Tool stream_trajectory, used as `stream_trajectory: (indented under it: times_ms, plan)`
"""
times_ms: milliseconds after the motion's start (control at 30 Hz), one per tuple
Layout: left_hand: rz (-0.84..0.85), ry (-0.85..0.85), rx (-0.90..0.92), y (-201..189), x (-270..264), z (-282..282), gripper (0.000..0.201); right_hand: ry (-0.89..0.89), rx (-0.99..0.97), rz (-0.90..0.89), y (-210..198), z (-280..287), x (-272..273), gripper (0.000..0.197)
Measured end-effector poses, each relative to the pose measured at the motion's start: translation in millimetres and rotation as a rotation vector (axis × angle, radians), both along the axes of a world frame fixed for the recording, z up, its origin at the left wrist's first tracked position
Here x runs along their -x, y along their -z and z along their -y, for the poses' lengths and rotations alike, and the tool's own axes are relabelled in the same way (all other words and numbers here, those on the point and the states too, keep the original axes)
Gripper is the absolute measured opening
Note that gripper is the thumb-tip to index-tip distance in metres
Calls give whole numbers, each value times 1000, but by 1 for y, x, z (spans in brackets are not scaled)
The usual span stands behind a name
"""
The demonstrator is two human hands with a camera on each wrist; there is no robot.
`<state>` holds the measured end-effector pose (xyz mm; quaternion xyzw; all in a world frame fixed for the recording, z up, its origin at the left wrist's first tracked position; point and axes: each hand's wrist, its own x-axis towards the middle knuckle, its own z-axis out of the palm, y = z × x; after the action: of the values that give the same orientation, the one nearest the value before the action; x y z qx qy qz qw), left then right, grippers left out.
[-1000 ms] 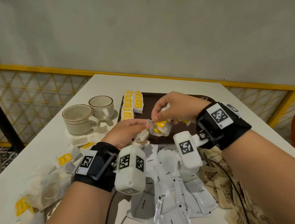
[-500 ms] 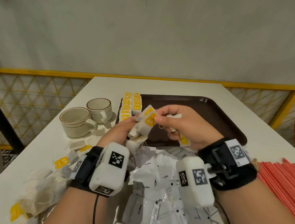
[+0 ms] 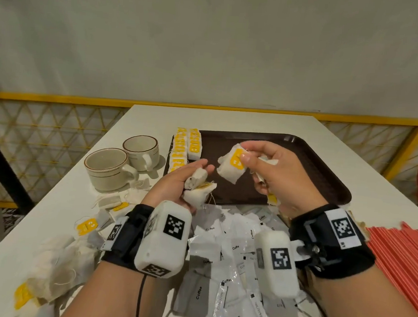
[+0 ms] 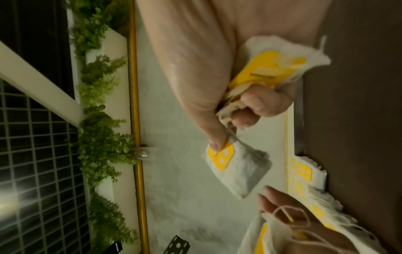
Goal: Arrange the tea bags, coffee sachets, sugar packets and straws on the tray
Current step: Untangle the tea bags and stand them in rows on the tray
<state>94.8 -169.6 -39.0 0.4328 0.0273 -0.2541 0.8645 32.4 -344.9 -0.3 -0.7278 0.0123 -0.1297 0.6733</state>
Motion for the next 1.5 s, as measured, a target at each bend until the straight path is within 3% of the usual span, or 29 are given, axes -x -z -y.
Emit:
stream_trajectory:
  times_ms: [100, 167, 267, 567, 833, 967, 1100, 1400, 1500]
  plan:
    - [-109, -92, 162, -1, -2, 2, 13, -31, 61, -5, -1, 5, 5, 8]
    - [-88, -99, 269, -1, -3, 2, 36, -64, 92, -18, 2, 6, 8, 8]
    - [-25, -102, 263, 1, -1, 2, 67, -100, 126, -33, 8, 4, 10, 7]
    - [154, -88, 33, 3, 5, 4, 32, -283, -92, -143, 22, -2, 3, 32]
    - [315, -41, -25, -4, 15, 8, 38, -267, -76, -238, 29, -8, 1, 23]
    - [311, -64, 8, -7, 17, 9, 36, -234, -32, -233, 30, -7, 0, 16]
    - [290, -100, 66, -10, 18, 9, 35, -244, 0, -239, 32, -7, 0, 22]
    - [322, -97, 38, -11, 19, 8, 33, -208, -10, -257, 29, -7, 1, 12]
    - [294, -174, 60, -10, 14, 7, 31, -201, -20, -223, 26, -5, 2, 13]
